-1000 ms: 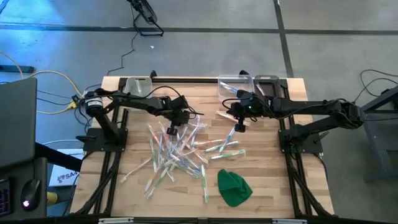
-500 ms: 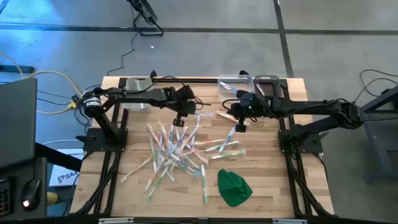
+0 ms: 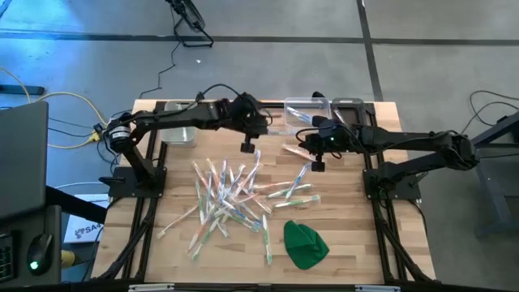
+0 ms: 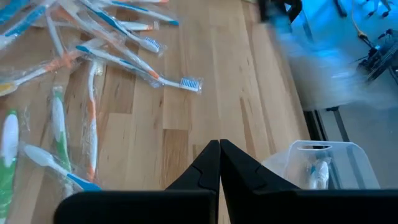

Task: Pick & Place Toothbrushes
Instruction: Put the blue toothbrush into the transparent bin, then put the orange toothbrush into the black bin

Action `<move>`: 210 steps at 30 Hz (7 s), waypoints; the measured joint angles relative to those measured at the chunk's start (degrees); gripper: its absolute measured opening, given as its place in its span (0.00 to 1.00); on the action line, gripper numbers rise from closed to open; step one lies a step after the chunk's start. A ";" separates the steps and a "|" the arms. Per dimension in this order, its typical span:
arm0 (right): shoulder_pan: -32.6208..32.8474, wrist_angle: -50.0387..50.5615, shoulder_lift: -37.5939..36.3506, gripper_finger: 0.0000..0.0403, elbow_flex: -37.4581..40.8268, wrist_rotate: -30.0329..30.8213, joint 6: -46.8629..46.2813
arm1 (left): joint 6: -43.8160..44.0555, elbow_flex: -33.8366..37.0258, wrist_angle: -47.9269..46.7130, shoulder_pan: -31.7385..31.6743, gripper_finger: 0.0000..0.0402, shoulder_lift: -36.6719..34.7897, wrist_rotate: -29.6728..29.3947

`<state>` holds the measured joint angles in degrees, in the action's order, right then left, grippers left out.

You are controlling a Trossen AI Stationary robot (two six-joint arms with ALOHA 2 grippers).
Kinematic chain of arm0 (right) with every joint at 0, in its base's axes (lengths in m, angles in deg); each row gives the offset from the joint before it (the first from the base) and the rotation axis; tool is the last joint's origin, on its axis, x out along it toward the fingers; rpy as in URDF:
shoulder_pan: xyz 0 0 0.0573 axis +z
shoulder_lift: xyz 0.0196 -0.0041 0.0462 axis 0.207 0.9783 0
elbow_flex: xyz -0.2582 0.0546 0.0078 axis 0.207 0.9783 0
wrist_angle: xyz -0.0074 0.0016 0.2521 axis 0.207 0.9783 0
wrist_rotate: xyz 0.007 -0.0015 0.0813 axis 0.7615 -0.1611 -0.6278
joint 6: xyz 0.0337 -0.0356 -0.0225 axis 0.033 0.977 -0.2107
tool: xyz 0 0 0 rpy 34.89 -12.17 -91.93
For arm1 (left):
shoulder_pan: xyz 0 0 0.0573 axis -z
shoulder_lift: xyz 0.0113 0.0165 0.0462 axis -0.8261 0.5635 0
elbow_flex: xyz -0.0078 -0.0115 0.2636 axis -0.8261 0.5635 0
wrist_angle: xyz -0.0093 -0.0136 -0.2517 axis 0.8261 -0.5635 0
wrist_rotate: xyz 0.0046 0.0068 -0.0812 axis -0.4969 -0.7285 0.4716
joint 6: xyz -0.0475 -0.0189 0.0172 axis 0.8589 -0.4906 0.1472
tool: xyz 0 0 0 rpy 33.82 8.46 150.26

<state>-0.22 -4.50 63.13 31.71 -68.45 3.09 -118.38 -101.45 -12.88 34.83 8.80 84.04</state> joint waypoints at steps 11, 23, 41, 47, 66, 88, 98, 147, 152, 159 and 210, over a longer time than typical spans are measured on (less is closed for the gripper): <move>0.00 -5.74 -4.08 0.01 0.00 7.31 -4.99 | 11.50 -1.66 12.00 -7.11 0.05 -0.07 20.40; 0.00 -26.43 -3.43 0.06 0.00 13.55 -4.50 | 11.14 -1.66 20.61 -6.83 0.05 -0.07 26.99; -4.24 -32.34 -3.03 0.46 0.00 1.35 -11.95 | 9.58 -1.66 20.89 -5.40 0.05 -0.07 29.05; -4.77 -34.64 -2.17 0.36 0.00 -4.91 -12.03 | 9.57 -1.65 20.85 -4.90 0.05 -0.07 29.02; -4.39 -35.47 -1.69 0.04 0.00 -4.64 -8.86 | 9.60 -1.64 20.45 -5.00 0.05 -0.07 28.60; -4.39 -34.57 -1.69 0.03 0.00 -4.04 -7.81 | 11.48 -1.57 19.89 -4.97 0.43 -0.02 19.60; -4.39 -31.41 -1.69 0.03 0.00 4.53 -7.44 | 11.09 -1.57 18.12 -5.04 0.43 -0.02 17.41; -34.90 -12.26 20.87 0.03 -10.19 -16.40 -29.42 | 10.24 2.29 4.87 -5.37 0.05 -8.28 20.35; -36.48 -13.40 26.24 0.03 -10.18 -19.52 -31.61 | 10.24 2.29 3.69 -5.37 0.05 -8.28 20.53; -36.74 -13.19 29.29 0.13 -10.19 -16.87 -32.99 | 10.24 2.29 2.32 -5.37 0.05 -8.26 20.54; -22.55 4.95 0.02 0.01 -10.17 -13.74 -10.43 | 13.46 3.46 0.99 -5.37 0.00 -8.26 18.19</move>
<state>-22.77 0.46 63.15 21.54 -82.19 -7.34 -104.93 -97.99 -11.89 29.46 0.54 102.22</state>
